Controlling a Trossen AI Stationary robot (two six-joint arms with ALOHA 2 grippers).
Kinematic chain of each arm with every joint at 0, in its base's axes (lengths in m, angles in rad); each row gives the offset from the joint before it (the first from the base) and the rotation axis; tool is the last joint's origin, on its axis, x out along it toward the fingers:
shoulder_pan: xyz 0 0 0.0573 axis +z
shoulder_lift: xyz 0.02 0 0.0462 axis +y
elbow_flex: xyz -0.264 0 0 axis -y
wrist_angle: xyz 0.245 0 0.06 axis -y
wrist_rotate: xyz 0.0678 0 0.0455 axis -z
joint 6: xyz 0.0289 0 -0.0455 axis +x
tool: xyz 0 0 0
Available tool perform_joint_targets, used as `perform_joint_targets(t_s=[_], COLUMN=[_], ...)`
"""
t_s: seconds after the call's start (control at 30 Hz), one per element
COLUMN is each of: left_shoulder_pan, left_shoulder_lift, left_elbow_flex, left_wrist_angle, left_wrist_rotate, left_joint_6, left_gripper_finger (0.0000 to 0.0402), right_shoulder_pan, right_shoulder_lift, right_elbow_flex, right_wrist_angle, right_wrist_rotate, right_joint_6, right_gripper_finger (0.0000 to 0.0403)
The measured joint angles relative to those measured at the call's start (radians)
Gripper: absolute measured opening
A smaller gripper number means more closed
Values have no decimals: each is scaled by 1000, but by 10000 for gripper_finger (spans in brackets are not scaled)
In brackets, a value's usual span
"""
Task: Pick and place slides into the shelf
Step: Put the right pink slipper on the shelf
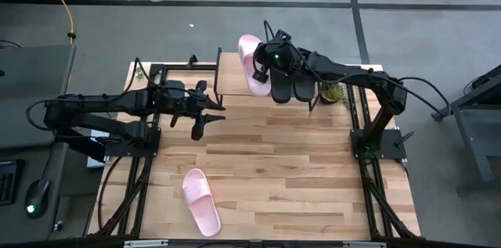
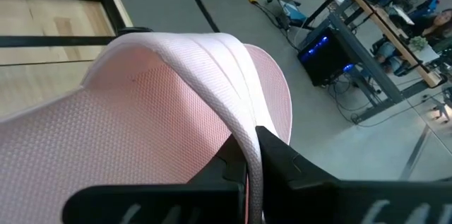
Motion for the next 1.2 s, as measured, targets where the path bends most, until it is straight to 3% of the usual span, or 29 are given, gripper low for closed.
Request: perform_joint_targets(t_s=[0.3, 1.2], left_shoulder_pan=[0, 0], left_shoulder_lift=[0, 0], left_elbow_flex=[1, 1], left_wrist_angle=[0, 0], left_wrist_rotate=[0, 0], left_joint_6=[0, -1], left_gripper_finger=[120, 120], right_shoulder_pan=[-8, -19], right_shoulder_lift=[0, 1], right_elbow_flex=[-131, -276], right_wrist_angle=[184, 329], right_wrist_rotate=[-9, -11], right_joint_6=[-33, -33], right_gripper_finger=[0, 0])
